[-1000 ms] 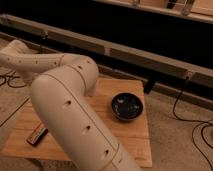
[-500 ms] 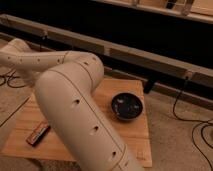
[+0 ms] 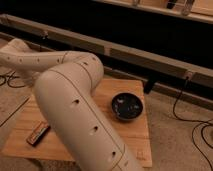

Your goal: Knock the bottle over

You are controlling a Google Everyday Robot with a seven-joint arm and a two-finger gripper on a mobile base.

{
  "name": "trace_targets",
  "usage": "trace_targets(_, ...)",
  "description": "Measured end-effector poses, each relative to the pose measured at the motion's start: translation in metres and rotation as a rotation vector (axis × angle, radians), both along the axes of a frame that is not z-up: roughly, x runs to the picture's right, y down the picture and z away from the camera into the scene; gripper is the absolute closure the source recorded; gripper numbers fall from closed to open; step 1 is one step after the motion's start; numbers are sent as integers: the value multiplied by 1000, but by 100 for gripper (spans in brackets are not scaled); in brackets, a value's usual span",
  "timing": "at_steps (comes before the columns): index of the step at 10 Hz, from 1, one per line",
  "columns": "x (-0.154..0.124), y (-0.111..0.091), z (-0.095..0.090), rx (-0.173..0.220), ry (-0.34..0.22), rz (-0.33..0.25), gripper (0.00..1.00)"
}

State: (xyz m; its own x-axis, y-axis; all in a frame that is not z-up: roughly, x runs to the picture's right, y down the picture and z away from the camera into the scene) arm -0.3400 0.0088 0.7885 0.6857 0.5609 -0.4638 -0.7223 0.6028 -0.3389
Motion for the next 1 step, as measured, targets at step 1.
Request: trace_targets(1, 0, 0, 0, 0, 0, 0, 35)
